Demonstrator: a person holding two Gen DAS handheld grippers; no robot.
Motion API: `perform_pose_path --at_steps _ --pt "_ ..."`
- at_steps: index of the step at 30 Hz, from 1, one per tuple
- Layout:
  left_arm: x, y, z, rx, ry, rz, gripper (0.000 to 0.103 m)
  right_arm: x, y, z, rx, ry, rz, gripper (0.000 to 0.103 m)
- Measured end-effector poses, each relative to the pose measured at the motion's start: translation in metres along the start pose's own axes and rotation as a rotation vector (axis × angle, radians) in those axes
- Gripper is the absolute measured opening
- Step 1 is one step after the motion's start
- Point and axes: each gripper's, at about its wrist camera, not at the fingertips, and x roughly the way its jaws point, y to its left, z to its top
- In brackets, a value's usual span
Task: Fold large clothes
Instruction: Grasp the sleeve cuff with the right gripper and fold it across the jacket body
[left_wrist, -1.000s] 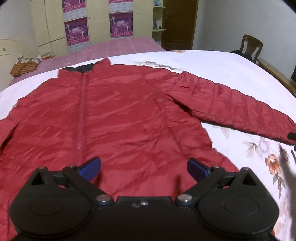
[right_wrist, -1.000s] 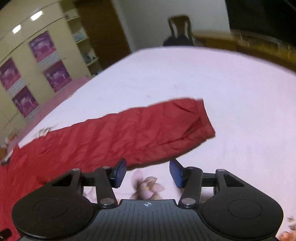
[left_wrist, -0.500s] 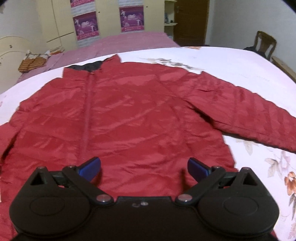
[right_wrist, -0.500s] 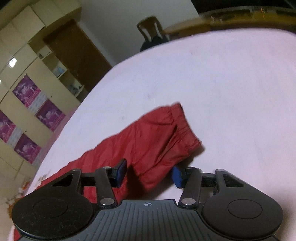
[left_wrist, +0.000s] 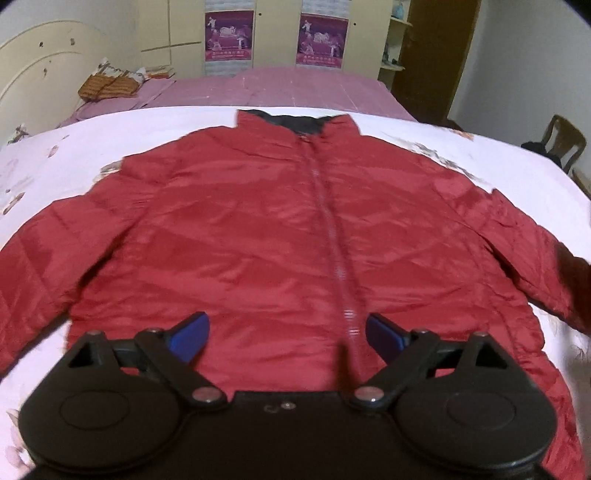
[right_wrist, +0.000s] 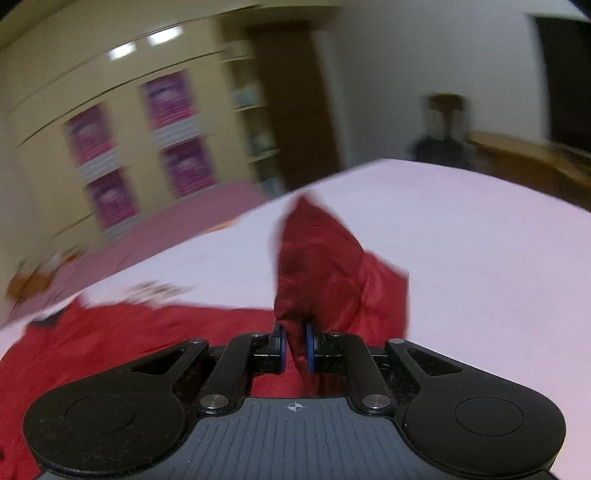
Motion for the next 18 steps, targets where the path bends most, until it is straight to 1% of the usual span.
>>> perform_pose_path --at_steps 2,4,5,9,13,14,18 --pt "-0.003 0.018 -0.001 -0.017 -0.005 -0.01 0.088 0.004 0.046 -0.008 -0.076 0.03 0.072 0.01" --pt "-0.004 0.036 -0.002 -0.046 -0.005 -0.023 0.083 0.006 0.089 -0.021 -0.145 0.06 0.142 0.01" --pt "-0.005 0.044 -0.001 -0.061 -0.005 -0.031 0.082 0.013 0.108 -0.027 -0.174 0.078 0.17 0.01" --pt "-0.012 0.07 -0.001 -0.101 -0.026 -0.071 0.077 0.016 0.185 -0.057 -0.288 0.138 0.28 0.01" --pt "-0.017 0.092 -0.002 -0.139 -0.046 -0.115 0.073 0.021 0.244 -0.093 -0.382 0.19 0.366 0.01" --pt "-0.017 0.097 -0.002 -0.149 -0.051 -0.129 0.072 0.029 0.256 -0.093 -0.398 0.206 0.381 0.01" --pt "-0.019 0.111 -0.001 -0.179 -0.07 -0.183 0.07 0.054 0.307 -0.126 -0.46 0.279 0.434 0.01"
